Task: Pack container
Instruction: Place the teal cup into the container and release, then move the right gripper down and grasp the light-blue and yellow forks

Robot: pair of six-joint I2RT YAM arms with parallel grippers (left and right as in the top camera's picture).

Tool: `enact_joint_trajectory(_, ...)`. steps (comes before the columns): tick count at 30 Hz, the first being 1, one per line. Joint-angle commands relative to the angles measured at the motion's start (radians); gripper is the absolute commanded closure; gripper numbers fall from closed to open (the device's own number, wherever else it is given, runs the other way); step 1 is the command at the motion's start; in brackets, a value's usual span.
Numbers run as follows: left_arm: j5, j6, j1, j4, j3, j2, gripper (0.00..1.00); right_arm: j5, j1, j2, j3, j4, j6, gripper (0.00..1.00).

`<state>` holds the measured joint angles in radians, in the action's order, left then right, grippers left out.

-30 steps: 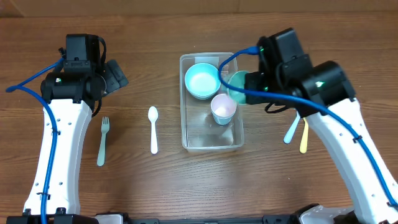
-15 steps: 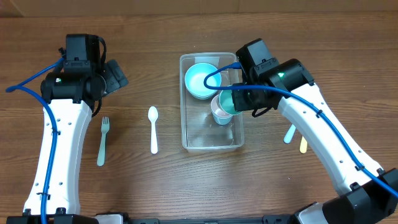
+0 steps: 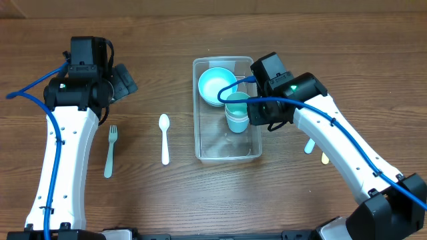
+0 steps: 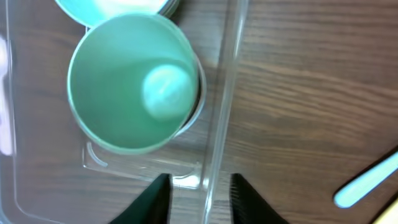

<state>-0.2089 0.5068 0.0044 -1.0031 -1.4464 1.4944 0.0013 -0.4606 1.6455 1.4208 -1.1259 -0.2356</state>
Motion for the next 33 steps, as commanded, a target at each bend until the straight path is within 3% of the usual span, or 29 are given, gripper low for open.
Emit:
enact_joint_trajectory(1, 0.004, 0.018, 0.002, 0.002, -0.007, 0.006, 0.00, -0.004, -0.005, -0.002, 0.014, 0.002, 0.001, 0.60)
enact_joint_trajectory(7, 0.004, 0.017, 0.002, 0.002, -0.007, 0.006, 0.00, 0.130, 0.029, -0.091, 0.125, -0.114, -0.112, 0.59)
enact_joint_trajectory(11, 0.004, 0.018, 0.002, 0.002, -0.007, 0.006, 0.00, 0.207, 0.149, -0.242, 0.125, -0.249, -0.211, 0.59)
enact_joint_trajectory(14, 0.004, 0.018, 0.002, 0.002, -0.007, 0.006, 0.00, 0.183, 0.282, -0.335, 0.122, -0.335, -0.211, 0.35)
enact_joint_trajectory(17, 0.004, 0.017, 0.002, 0.002, -0.007, 0.006, 0.00, 0.185, 0.386, -0.369, 0.082, -0.342, -0.210, 0.19)
enact_joint_trajectory(21, 0.004, 0.018, 0.002, 0.002, -0.007, 0.006, 0.00, 0.183, 0.447, -0.360, -0.082, -0.235, -0.210, 0.20)
enact_joint_trajectory(25, 0.004, 0.017, 0.002, 0.002, -0.007, 0.006, 0.00, 0.177, 0.451, -0.351, -0.348, 0.030, -0.227, 0.29)
enact_joint_trajectory(28, 0.004, 0.017, 0.002, 0.002, -0.007, 0.006, 0.00, 0.174, 0.451, -0.304, -0.422, 0.133, -0.266, 0.37)
enact_joint_trajectory(33, 0.004, 0.017, 0.002, 0.002, -0.007, 0.006, 0.00, 0.171, 0.451, -0.132, -0.455, 0.278, -0.262, 0.39)
